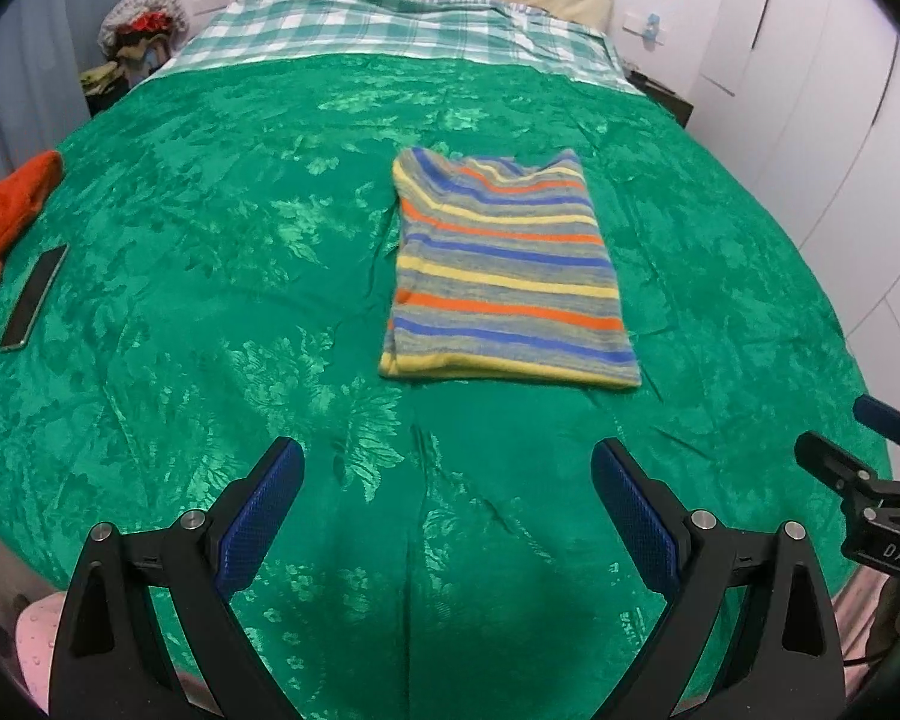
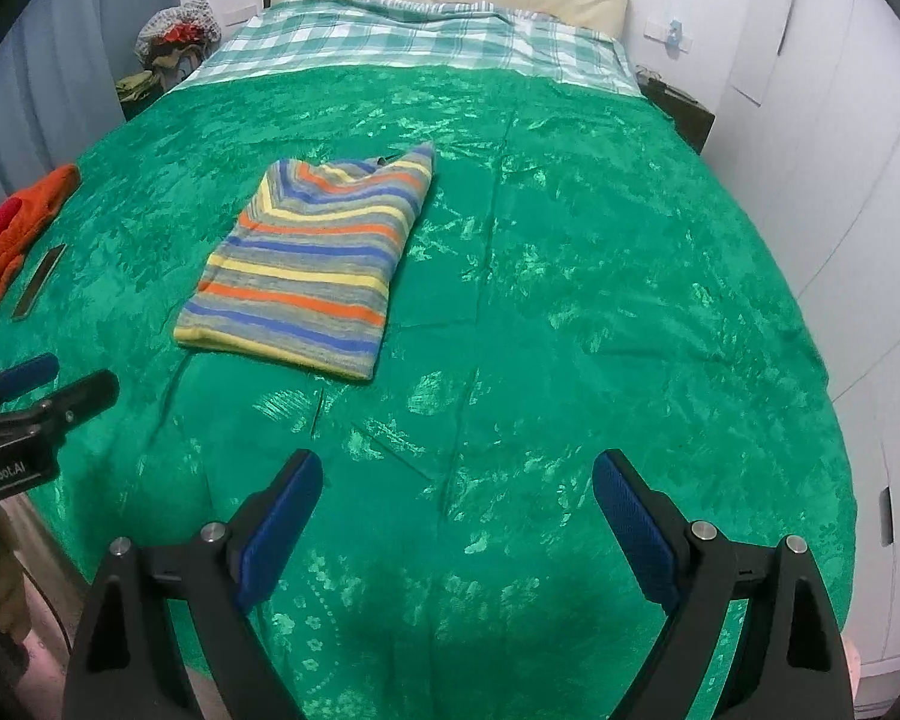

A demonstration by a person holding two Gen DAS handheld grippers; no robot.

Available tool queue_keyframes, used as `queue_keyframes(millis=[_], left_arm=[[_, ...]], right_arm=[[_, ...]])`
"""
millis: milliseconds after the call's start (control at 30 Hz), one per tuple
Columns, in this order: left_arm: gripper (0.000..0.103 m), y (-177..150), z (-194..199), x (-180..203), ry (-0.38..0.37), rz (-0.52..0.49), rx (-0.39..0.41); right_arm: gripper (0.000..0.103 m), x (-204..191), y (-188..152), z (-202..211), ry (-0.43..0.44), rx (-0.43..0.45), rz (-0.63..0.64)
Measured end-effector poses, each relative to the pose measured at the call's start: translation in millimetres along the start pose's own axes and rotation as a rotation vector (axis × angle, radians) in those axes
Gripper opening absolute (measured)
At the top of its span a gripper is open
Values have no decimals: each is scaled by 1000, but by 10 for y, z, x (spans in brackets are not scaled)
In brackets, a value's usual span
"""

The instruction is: Fold small clothes

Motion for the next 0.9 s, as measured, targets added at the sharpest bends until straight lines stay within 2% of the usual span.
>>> queue_keyframes(millis=[433,900], left_arm=[[98,6,-94,-14,13,-1,-23],[98,67,-267,-30,21,-5,-59]], right_arm=[[91,-1,37,11,-50,5,24],[91,34,99,-116,-68,-19,28]])
Point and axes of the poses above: each gripper's, at about its wrist camera, not at the fingertips, and z roughly against the way its jaws point, x to its right, y to its top, the point moved 3 cm from there along -z, roughly the way its jaws point, and after that the axes turned 12 degrees about -x, right-handed, at the moved point
